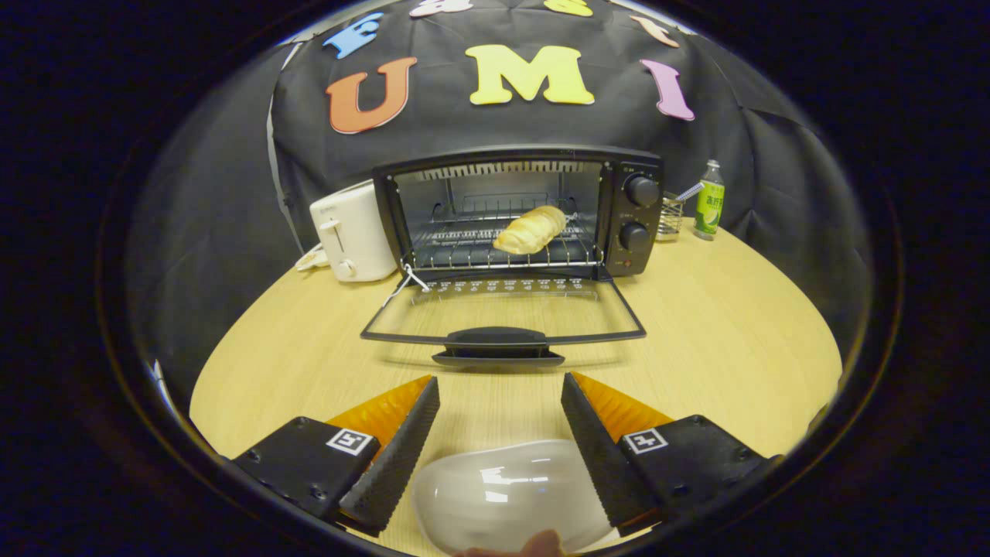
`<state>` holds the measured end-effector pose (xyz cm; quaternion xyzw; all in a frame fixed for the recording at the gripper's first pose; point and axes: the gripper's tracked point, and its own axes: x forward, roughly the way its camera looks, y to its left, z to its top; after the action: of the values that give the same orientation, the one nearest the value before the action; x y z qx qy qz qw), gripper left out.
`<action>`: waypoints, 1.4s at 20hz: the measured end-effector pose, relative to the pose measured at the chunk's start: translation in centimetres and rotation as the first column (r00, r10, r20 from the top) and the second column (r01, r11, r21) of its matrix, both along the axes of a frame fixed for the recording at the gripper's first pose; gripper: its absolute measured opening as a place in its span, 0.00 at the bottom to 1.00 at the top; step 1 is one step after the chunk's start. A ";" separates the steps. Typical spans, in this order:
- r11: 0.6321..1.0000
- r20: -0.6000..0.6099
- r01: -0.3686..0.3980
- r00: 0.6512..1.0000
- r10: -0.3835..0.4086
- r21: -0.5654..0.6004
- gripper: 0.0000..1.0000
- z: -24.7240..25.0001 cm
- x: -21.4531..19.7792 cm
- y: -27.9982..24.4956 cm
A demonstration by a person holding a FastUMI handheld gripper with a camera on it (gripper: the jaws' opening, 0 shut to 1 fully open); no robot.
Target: Open the toaster oven, put the food inside, and close the toaster oven door.
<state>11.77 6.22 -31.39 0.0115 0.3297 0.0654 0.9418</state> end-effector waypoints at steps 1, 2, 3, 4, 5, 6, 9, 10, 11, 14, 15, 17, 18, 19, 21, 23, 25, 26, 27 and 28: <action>1.000 -0.004 0.000 1.000 0.000 -0.011 1.00 -0.3 0.4 0.0; 1.000 -0.014 0.001 1.000 -0.001 -0.025 1.00 -0.8 0.8 0.0; 1.000 -0.026 0.000 1.000 -0.001 -0.031 1.00 -1.2 1.1 0.0; 0.999 -0.041 -0.001 0.999 0.000 -0.036 1.00 -1.7 1.1 0.1; 0.999 -0.052 -0.002 0.999 0.000 -0.037 1.00 -1.9 1.1 0.2; 0.999 -0.059 -0.004 0.998 0.002 -0.039 1.00 -2.2 1.3 0.3; 0.998 -0.068 -0.002 0.998 -0.002 -0.055 1.00 -2.7 2.0 0.5; 0.999 -0.076 0.002 0.997 -0.006 -0.052 1.00 -2.9 2.2 0.6; 0.999 -0.086 0.007 0.996 -0.011 -0.050 1.00 -3.0 2.4 0.7; 0.998 -0.111 0.033 0.993 -0.039 -0.052 1.00 -3.2 2.6 0.8; 0.998 -0.114 0.045 0.992 -0.049 -0.044 1.00 -3.2 2.8 0.8; 0.997 -0.105 0.073 0.992 -0.074 -0.015 1.00 -2.7 2.9 0.9; 0.997 -0.088 0.077 0.993 -0.078 -0.009 1.00 -2.3 2.9 1.0; 0.997 -0.062 0.080 0.995 -0.080 -0.005 1.00 -1.5 2.8 1.1; 0.996 -0.010 0.088 0.996 -0.087 0.009 1.00 0.2 3.3 1.0; 0.994 0.018 0.098 0.995 -0.099 0.046 1.00 1.7 3.8 1.1; 0.994 0.068 0.095 0.993 -0.099 0.058 1.00 3.2 4.3 1.3; 0.995 0.105 0.088 0.990 -0.093 0.051 1.00 4.1 4.7 1.4; 0.996 0.136 0.080 0.987 -0.084 0.036 1.00 4.9 5.2 1.4; 0.997 0.159 0.076 0.984 -0.080 0.028 1.00 5.5 5.7 1.4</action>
<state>17.45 7.60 -25.93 0.0295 0.2518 0.0327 0.9668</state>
